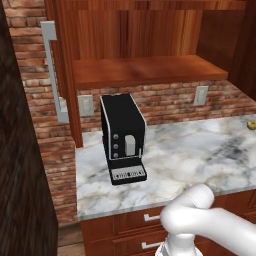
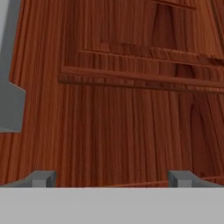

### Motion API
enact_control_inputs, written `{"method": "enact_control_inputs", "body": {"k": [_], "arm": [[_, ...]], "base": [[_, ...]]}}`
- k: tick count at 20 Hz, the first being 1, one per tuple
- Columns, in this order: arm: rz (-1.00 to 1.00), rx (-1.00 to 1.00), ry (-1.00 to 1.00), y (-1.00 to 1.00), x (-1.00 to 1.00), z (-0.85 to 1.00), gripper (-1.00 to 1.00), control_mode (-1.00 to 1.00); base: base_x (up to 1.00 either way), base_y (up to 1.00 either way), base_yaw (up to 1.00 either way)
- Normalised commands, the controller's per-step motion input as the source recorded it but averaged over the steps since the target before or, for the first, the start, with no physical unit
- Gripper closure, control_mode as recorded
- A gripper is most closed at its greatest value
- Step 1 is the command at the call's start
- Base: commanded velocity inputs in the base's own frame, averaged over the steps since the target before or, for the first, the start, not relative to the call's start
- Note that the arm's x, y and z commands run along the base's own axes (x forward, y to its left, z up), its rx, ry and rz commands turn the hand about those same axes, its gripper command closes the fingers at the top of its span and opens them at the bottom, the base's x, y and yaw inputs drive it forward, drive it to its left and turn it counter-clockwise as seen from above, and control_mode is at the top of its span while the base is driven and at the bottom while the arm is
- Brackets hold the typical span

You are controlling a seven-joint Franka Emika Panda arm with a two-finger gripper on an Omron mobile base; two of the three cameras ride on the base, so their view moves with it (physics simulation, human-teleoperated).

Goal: Close all open cabinet doors.

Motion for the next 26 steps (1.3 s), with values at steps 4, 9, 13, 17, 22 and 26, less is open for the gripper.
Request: {"method": "enact_control_inputs", "body": {"k": [4,9,13,17,22,26], "arm": [[-0.16,0.0,0.0,0.46,0.0,0.0,-1.0,-1.0],[-0.12,0.0,0.0,0.47,0.0,0.0,-1.0,-1.0],[-0.17,0.0,0.0,0.53,0.0,0.0,-1.0,-1.0],[-0.21,0.0,0.0,0.56,0.0,0.0,-1.0,-1.0],[-0.23,0.0,0.0,0.5,0.04,0.0,-1.0,-1.0],[-0.24,0.0,0.0,0.45,0.09,0.0,-1.0,-1.0]], "base": [[0.0,0.0,0.0],[0.0,0.0,0.0],[0.0,0.0,0.0],[0.0,0.0,0.0],[0.0,0.0,0.0],[0.0,0.0,0.0]]}}
